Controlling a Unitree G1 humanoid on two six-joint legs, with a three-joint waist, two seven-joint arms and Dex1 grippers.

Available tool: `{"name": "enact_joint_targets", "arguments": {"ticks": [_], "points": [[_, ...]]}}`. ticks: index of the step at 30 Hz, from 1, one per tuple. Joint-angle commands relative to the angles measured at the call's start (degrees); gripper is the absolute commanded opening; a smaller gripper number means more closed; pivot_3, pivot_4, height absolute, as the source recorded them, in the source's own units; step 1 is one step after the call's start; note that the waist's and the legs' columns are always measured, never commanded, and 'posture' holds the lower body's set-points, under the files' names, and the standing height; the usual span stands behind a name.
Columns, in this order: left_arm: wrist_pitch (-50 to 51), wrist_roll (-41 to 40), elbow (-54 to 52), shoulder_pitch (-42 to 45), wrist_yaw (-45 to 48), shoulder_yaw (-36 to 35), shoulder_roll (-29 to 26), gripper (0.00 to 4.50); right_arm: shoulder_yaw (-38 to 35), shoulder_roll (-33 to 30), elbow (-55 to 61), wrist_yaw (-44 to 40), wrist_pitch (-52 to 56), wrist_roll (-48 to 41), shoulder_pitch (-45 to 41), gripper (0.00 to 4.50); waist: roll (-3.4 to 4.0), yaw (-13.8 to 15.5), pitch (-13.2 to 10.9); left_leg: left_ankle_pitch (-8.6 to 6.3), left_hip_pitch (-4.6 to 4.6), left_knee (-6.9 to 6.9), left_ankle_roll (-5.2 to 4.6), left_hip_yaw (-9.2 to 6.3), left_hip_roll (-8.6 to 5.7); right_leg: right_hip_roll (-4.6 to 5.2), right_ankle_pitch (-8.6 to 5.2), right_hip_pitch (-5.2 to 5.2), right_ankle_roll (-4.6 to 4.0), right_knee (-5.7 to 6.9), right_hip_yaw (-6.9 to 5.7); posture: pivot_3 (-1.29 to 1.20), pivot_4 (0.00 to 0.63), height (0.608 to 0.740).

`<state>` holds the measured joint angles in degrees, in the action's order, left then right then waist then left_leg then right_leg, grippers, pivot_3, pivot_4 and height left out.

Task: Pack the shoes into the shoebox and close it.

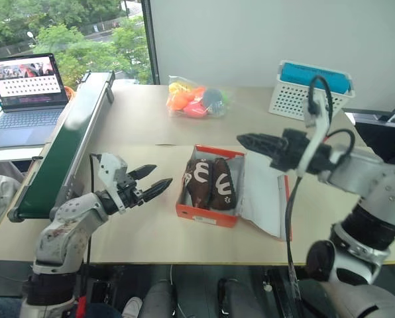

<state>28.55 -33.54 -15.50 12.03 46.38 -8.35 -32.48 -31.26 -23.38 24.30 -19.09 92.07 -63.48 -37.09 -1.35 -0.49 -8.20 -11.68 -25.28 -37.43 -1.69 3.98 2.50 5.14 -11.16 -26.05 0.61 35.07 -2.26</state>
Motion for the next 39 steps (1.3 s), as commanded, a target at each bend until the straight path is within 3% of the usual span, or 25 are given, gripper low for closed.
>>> {"name": "enact_joint_targets", "arguments": {"ticks": [1,3,7,11,16,24,27,33,36,39], "points": [[-1.15,-0.11,-0.47,1.17,7.52,2.25,-4.00,3.64,-1.60,-6.37,8.81,-4.39,0.43,-15.09,12.58,0.62,-0.08,-0.04,-0.05,0.00,0.00,0.00,0.00,-0.01,0.00,-0.01,0.00,0.01,0.00,0.00,0.01,0.00,0.150,0.740],[-0.57,-0.68,-1.36,0.85,11.35,3.50,-6.43,3.64,-2.25,-10.33,13.60,-6.02,0.26,-20.77,23.57,0.02,-0.12,0.27,-0.07,0.00,0.00,0.01,0.00,-0.03,0.02,-0.01,-0.02,0.02,0.02,-0.03,-0.01,0.00,0.150,0.740],[-1.53,0.20,0.23,1.31,15.33,4.73,-8.99,3.64,2.98,-15.98,17.46,-2.87,-2.21,-15.18,36.53,0.02,-0.15,0.37,-0.10,-0.02,0.04,-0.05,-0.02,-0.03,0.02,0.06,-0.17,0.06,0.21,0.02,0.07,0.00,0.150,0.740],[-2.88,1.77,2.89,2.66,18.54,5.83,-10.49,3.64,8.94,-10.19,13.62,6.83,-8.15,-4.27,43.45,0.02,-0.42,0.29,-0.21,-0.03,0.37,-0.31,-0.01,-0.12,0.23,-0.07,-0.36,0.47,0.00,-0.05,0.00,0.00,0.150,0.740],[-3.72,3.05,5.39,4.21,20.10,6.50,-10.83,3.64,10.80,0.70,6.38,17.98,-17.12,8.58,43.54,0.02,-0.28,0.47,-0.38,-0.32,0.62,-0.32,0.49,-0.15,0.27,0.00,-0.39,0.68,-0.04,-0.04,-0.03,0.00,0.150,0.740],[-5.30,5.40,7.53,4.86,21.13,7.08,-11.24,3.64,12.17,12.41,-2.94,24.22,-31.63,21.15,41.92,0.02,-0.28,0.31,-0.41,-0.07,0.60,-0.34,0.06,-0.11,0.30,-0.08,-0.40,0.72,0.01,-0.04,0.01,0.00,0.150,0.740],[-5.30,5.80,7.72,5.59,21.17,7.30,-11.24,3.64,8.48,19.20,-8.23,27.71,-40.71,23.49,40.36,0.02,-0.34,0.25,-0.38,-0.09,0.78,-0.34,0.10,-0.13,0.31,-0.04,-0.39,0.90,0.01,-0.06,0.00,0.00,0.150,0.740],[-4.83,5.90,6.95,5.89,21.04,7.55,-11.23,3.64,3.22,28.46,-15.38,29.44,-57.52,23.55,36.89,0.02,-0.32,0.17,-0.39,-0.34,0.96,-0.34,0.52,-0.14,0.32,0.07,-0.39,0.90,0.01,-0.09,-0.01,0.00,0.150,0.740],[-4.59,5.90,6.34,5.60,20.79,7.44,-11.20,3.64,-1.57,33.37,-19.50,27.97,-64.95,14.82,32.83,0.02,-0.34,0.18,-0.38,-0.34,0.92,-0.34,0.51,-0.13,0.24,0.14,-0.39,0.94,0.01,-0.17,0.01,0.00,0.150,0.740],[-4.30,5.83,5.86,5.46,20.45,7.27,-11.06,3.64,-3.71,34.44,-23.20,25.11,-68.33,6.98,29.37,0.02,-0.33,0.10,-0.40,-0.24,0.85,-0.34,0.35,-0.08,0.16,0.15,-0.35,1.04,0.07,-0.12,0.11,0.00,0.150,0.740]]}}
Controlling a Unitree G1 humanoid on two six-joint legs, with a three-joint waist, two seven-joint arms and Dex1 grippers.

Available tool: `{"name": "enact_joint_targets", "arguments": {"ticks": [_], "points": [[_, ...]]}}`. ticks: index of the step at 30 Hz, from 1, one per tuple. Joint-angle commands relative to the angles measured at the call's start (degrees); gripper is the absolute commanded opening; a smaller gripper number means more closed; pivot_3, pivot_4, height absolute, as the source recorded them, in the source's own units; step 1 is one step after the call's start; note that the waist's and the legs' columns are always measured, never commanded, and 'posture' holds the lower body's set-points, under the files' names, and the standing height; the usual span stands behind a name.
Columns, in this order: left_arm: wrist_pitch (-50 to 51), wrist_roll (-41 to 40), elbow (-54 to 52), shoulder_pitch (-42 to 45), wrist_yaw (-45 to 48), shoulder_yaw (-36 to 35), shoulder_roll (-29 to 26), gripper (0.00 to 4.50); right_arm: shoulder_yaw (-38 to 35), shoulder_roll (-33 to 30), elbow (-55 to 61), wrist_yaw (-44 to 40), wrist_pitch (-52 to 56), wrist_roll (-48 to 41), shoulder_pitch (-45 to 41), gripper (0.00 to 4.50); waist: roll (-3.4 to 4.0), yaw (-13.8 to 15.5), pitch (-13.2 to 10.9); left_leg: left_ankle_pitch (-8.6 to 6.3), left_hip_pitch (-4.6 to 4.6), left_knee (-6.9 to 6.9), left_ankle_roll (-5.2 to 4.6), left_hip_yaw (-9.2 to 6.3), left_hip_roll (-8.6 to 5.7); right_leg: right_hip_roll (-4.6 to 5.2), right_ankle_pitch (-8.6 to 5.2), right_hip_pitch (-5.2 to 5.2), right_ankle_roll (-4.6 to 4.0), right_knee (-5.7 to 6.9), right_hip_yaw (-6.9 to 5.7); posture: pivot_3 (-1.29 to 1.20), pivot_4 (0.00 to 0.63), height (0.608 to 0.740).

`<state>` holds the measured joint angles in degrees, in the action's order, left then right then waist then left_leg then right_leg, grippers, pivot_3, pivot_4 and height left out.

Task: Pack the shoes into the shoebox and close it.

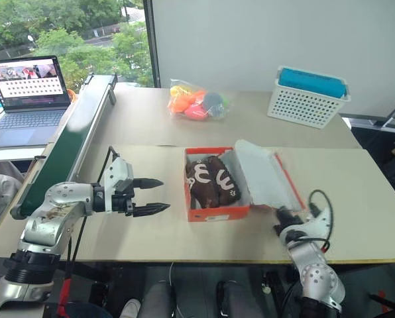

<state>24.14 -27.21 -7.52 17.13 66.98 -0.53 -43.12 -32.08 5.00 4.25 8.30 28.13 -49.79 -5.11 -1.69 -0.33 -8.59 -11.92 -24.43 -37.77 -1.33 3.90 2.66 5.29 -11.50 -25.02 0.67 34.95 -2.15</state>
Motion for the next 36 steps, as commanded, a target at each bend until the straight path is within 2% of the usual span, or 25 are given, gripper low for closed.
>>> {"name": "enact_joint_targets", "arguments": {"ticks": [1,4,7,9,12,16,19,22,25,28,29,34,36], "points": [[0.12,-0.45,-2.26,0.31,-0.38,-0.52,-0.26,3.64,-2.86,5.71,-4.19,-3.88,-4.63,-8.61,-3.59,0.02,0.01,-0.19,-0.01,0.17,0.00,0.00,-0.28,0.01,0.03,-0.03,0.01,-0.01,-0.01,0.03,0.01,0.00,0.150,0.740],[-0.14,-0.23,-2.52,-0.02,-1.32,-0.66,0.22,3.64,-1.66,4.32,-4.63,-9.72,-3.29,-14.13,-5.55,0.02,0.14,-0.88,-0.08,0.19,0.06,0.00,-0.31,0.03,0.15,-0.18,0.04,-0.03,-0.06,0.11,0.06,0.00,0.150,0.740],[-0.27,-0.13,-3.12,-0.78,-2.62,-1.13,0.50,3.64,3.20,0.29,2.08,-18.99,1.84,-19.44,-5.71,0.02,0.67,-1.13,-0.41,0.19,0.12,0.02,-0.32,0.06,0.20,-0.27,0.08,-0.08,-0.09,0.22,0.15,0.00,0.150,0.740],[-0.40,0.00,-3.46,-1.26,-3.30,-1.27,0.50,3.64,7.31,-3.14,7.50,-25.00,4.59,-19.71,-4.95,0.02,0.96,-1.21,-0.59,0.19,0.10,0.04,-0.33,0.09,0.20,-0.36,0.15,-0.17,0.03,0.28,0.27,0.00,0.150,0.740],[-0.34,0.12,-3.84,-1.88,-4.75,-1.71,0.56,3.64,10.54,-7.74,11.84,-29.75,8.06,-21.20,-3.84,0.02,1.00,-0.96,-0.62,0.19,0.08,0.05,-0.33,0.11,0.20,-0.44,0.25,-0.21,0.24,0.31,0.33,0.00,0.150,0.740],[1.51,-1.40,-6.73,-4.70,-7.44,-4.18,0.14,3.64,15.76,-19.66,22.64,-38.45,16.06,-25.10,-2.63,0.02,1.02,-0.29,-0.66,0.19,0.09,0.02,-0.32,0.11,0.19,-0.41,0.25,-0.13,0.23,0.21,0.26,0.00,0.150,0.740],[2.44,-1.66,-8.84,-6.97,-9.15,-5.68,0.05,3.64,24.74,-30.51,26.78,-41.44,22.05,-19.15,-6.32,0.02,0.95,-0.41,-0.70,0.19,0.07,0.01,-0.32,0.24,0.14,-0.25,0.06,-0.18,-0.06,0.20,0.30,0.00,0.150,0.740],[2.80,-1.60,-9.66,-7.29,-9.83,-5.77,0.20,3.64,36.27,-35.51,21.06,-37.48,20.86,-1.90,-13.99,0.02,0.64,-0.59,-0.67,0.19,0.21,0.00,-0.31,0.28,0.17,-0.29,0.10,-0.15,-0.12,0.19,0.25,0.00,0.150,0.740],[3.16,-1.98,-10.29,-7.47,-10.53,-5.77,0.32,3.64,41.99,-32.42,10.93,-34.19,14.92,10.59,-24.06,0.02,0.57,-0.44,-0.71,0.18,0.20,0.00,-0.29,0.21,0.17,-0.33,0.11,-0.22,-0.23,0.20,0.06,0.00,0.150,0.740],[2.93,-1.90,-10.49,-8.18,-11.02,-5.73,0.52,3.64,42.95,-26.45,-0.40,-35.38,10.04,15.40,-31.91,0.02,0.52,-0.37,-0.76,0.20,0.02,0.00,-0.31,0.28,0.14,-0.39,0.13,-0.35,-0.24,0.24,0.06,0.00,0.150,0.740],[2.92,-1.89,-10.57,-8.32,-11.12,-5.72,0.58,3.64,43.37,-25.44,-3.23,-36.35,9.11,16.73,-33.05,0.02,0.51,-0.39,-0.77,0.21,-0.07,-0.01,-0.31,0.29,0.13,-0.44,0.28,-0.37,0.03,0.24,0.08,0.00,0.150,0.740],[3.02,-1.89,-11.12,-8.96,-11.95,-5.88,0.81,3.64,47.26,-22.13,-17.47,-41.83,5.72,24.32,-37.43,0.02,0.45,0.06,-0.77,0.19,-0.19,-0.05,-0.29,0.63,0.14,-0.45,0.47,-0.34,-0.12,0.20,0.02,0.00,0.150,0.740],[3.02,-1.88,-11.46,-9.49,-12.41,-6.17,0.86,3.64,51.82,-21.63,-23.50,-44.48,4.07,29.39,-37.97,0.02,0.45,-0.01,-0.77,0.19,-0.23,-0.06,-0.30,0.66,0.12,-0.40,0.48,-0.35,-0.11,0.18,0.03,0.00,0.150,0.740]]}}
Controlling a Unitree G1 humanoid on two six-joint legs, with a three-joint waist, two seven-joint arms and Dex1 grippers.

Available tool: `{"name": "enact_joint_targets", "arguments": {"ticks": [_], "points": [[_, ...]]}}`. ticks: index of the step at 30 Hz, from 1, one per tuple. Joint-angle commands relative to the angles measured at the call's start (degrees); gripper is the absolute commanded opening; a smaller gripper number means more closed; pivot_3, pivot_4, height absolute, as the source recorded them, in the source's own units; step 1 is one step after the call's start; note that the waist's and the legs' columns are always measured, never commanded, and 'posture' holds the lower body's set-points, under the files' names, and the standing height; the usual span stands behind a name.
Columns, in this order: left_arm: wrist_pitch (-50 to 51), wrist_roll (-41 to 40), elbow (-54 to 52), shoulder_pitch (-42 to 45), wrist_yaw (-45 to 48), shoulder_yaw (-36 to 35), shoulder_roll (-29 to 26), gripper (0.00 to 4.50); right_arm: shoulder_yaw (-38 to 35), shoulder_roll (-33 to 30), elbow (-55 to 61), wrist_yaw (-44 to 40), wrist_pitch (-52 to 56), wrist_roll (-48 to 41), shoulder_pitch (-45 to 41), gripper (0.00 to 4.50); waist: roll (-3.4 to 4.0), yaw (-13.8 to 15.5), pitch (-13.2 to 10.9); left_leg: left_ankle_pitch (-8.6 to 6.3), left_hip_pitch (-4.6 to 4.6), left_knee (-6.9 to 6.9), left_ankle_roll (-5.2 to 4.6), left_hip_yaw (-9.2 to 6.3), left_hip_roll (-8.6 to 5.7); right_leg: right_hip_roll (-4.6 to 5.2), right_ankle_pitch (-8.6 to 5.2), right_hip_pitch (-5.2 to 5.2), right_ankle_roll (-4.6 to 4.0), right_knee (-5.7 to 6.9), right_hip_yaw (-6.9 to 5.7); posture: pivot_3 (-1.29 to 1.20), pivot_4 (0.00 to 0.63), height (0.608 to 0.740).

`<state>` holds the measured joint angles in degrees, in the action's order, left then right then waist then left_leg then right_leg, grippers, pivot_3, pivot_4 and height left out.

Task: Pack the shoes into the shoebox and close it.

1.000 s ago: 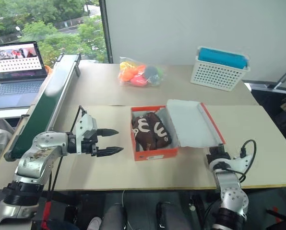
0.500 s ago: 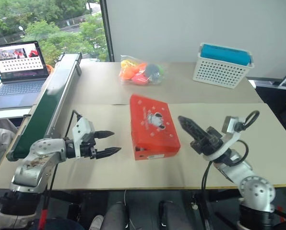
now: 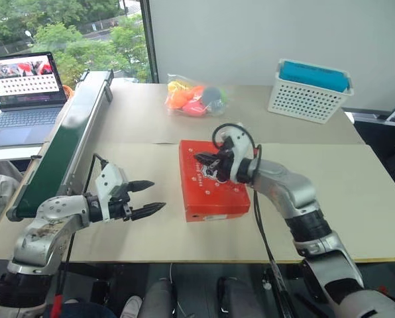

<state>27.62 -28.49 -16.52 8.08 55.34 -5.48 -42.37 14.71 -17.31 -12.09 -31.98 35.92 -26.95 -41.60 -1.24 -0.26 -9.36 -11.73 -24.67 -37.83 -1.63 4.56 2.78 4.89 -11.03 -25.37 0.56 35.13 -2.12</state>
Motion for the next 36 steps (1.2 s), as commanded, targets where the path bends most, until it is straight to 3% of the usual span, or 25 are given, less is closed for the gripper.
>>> {"name": "enact_joint_targets", "arguments": {"ticks": [1,4,7,10,13,16,21,23,25,27,32,36], "points": [[-0.51,-0.53,-2.68,-0.78,-1.11,-1.37,0.14,3.64,7.95,0.88,-11.26,-5.25,-4.15,9.81,-1.65,0.02,0.00,-0.26,0.00,0.00,0.03,0.00,0.00,0.04,0.00,0.00,0.00,0.02,0.01,0.00,0.03,0.00,0.150,0.740],[-0.61,-0.44,-3.34,-1.68,-2.38,-1.87,0.39,3.64,13.06,1.46,-20.98,-7.35,-5.23,16.66,-1.62,0.02,-0.10,-0.72,0.10,0.00,0.44,0.00,0.00,0.09,0.03,0.00,-0.04,0.28,0.08,0.07,0.07,0.00,0.150,0.740],[-0.54,-0.40,-3.99,-2.85,-4.66,-2.78,1.21,3.64,10.27,3.12,-24.32,-8.04,-6.90,17.02,-1.54,0.02,-0.14,-0.74,0.38,-0.02,0.85,0.01,0.02,0.08,0.13,-0.05,-0.23,0.59,0.24,0.12,0.04,0.00,0.150,0.740],[0.11,-1.70,-3.86,-3.99,-8.93,-4.93,4.30,3.64,5.99,3.76,-22.64,-7.76,-7.31,15.65,-1.55,0.02,-0.15,-0.65,0.61,-0.33,1.58,0.10,0.55,-0.01,0.28,-0.03,-0.50,1.09,-0.16,0.08,0.01,0.00,0.150,0.740],[-1.70,0.13,-1.85,-4.49,-15.40,-7.35,8.57,3.64,-2.46,3.33,-12.39,-8.03,-2.63,8.59,-0.31,0.02,-0.16,-0.28,0.71,-0.37,1.58,0.11,0.62,-0.33,0.28,0.08,-0.50,1.06,-0.16,0.10,-0.07,0.00,0.150,0.740],[-2.44,1.67,0.38,-4.40,-25.41,-11.10,14.72,3.64,-17.18,1.33,1.68,-5.94,8.06,-5.00,1.37,0.02,-0.18,0.22,0.68,-0.34,1.16,0.09,0.58,-0.37,0.15,0.25,-0.36,0.93,-0.03,0.17,-0.09,0.00,0.150,0.740],[-5.00,3.65,0.61,-4.69,-35.77,-14.55,21.81,3.64,-32.47,-3.91,8.68,-0.53,15.18,-13.86,4.91,0.02,-0.20,0.99,0.66,-0.03,0.33,-0.01,0.05,-0.34,0.02,0.29,0.09,0.27,-0.04,0.13,-0.08,0.00,0.150,0.740],[-5.36,4.71,0.48,-5.03,-38.25,-14.58,23.44,3.64,-32.60,-8.63,7.41,0.87,8.84,-7.12,8.84,0.02,-0.21,1.14,0.66,-0.03,0.32,-0.01,0.05,-0.23,0.00,0.28,0.08,0.31,-0.03,0.07,-0.12,0.00,0.150,0.740],[-5.61,5.30,0.40,-5.32,-39.99,-14.67,24.47,3.64,-28.44,-13.63,4.52,3.32,-1.01,3.81,13.63,0.02,-0.22,1.33,0.66,-0.04,0.32,-0.01,0.05,0.03,-0.02,0.27,0.06,0.34,-0.02,0.01,-0.15,0.00,0.150,0.740],[-6.26,5.88,0.60,-5.66,-40.67,-14.87,24.62,3.64,-25.76,-15.64,2.56,4.66,-7.20,9.30,16.46,0.02,-0.23,1.06,0.65,-0.04,0.33,-0.01,0.05,0.16,-0.12,0.30,-0.14,0.33,0.29,-0.02,-0.13,0.00,0.150,0.740],[-7.78,7.29,3.52,-6.03,-43.20,-16.01,25.45,3.64,-25.21,-16.77,-1.52,4.23,-19.99,15.10,22.79,0.02,-0.25,-0.45,0.64,-0.03,0.44,-0.01,0.05,0.30,-0.03,0.15,-0.15,0.24,0.35,0.08,0.15,0.00,0.150,0.740],[-10.92,9.86,6.62,-5.39,-45.51,-16.27,25.72,3.64,-25.73,-13.57,-3.54,8.46,-27.26,17.74,25.11,0.02,-0.27,-0.65,0.63,-0.03,0.51,-0.01,0.05,0.30,0.01,0.05,-0.14,0.27,0.36,0.09,0.26,0.00,0.150,0.740]]}}
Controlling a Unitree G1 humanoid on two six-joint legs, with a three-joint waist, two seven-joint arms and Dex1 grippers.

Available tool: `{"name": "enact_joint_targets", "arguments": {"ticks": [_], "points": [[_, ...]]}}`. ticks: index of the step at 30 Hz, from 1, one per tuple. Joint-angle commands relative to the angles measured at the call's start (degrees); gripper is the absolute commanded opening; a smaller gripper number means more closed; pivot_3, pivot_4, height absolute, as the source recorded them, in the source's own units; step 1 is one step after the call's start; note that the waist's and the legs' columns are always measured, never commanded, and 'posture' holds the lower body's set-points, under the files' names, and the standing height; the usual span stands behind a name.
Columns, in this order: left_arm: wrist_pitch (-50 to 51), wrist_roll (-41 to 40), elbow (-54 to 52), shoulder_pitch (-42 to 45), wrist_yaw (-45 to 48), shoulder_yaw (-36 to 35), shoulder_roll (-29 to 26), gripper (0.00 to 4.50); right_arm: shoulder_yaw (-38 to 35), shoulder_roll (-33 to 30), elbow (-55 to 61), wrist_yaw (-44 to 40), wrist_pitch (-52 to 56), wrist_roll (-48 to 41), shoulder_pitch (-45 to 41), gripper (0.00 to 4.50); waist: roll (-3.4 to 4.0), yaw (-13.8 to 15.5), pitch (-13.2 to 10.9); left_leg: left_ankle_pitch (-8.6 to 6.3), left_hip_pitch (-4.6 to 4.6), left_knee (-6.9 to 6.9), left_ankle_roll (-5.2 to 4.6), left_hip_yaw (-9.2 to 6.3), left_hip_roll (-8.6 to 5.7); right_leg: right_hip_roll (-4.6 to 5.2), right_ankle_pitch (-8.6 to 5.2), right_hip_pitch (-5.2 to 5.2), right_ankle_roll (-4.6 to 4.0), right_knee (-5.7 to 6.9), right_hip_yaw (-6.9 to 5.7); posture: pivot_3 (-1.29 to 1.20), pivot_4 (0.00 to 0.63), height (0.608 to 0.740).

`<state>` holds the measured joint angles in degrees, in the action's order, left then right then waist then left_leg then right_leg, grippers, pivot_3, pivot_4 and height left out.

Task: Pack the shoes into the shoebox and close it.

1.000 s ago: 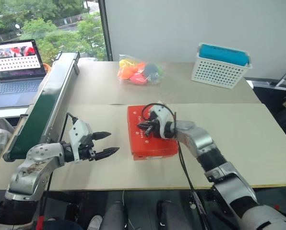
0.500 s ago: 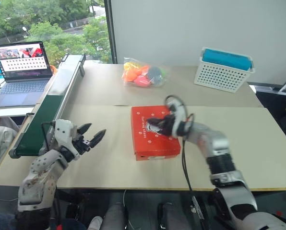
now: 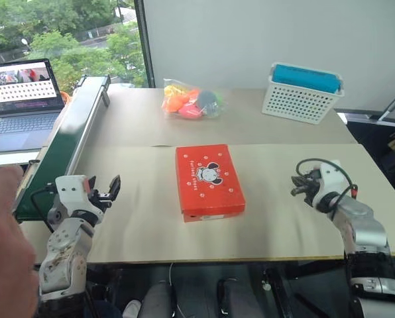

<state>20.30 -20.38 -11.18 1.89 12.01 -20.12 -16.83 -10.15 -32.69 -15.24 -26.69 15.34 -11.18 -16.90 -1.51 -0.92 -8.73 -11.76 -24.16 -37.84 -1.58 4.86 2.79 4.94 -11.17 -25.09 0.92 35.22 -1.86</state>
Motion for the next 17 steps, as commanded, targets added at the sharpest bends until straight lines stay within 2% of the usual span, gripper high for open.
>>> {"name": "enact_joint_targets", "arguments": {"ticks": [1,17], "points": [[-4.21,1.89,1.73,1.05,-2.89,-1.96,0.48,3.64,-0.54,2.48,-0.85,3.62,-7.56,2.43,0.52,0.02,-0.02,0.01,-0.01,0.00,0.00,0.00,0.00,0.00,0.01,-0.02,0.00,0.00,0.00,-0.01,0.03,0.00,0.150,0.740],[-7.32,1.93,4.41,3.15,-1.87,-2.29,-0.53,3.64,-1.42,5.30,-5.13,5.04,-9.03,2.47,-1.43,0.02,-0.03,0.47,-0.02,0.00,-0.03,0.00,0.00,0.03,0.01,-0.02,0.03,-0.01,-0.01,-0.04,0.11,0.00,0.150,0.740]]}}
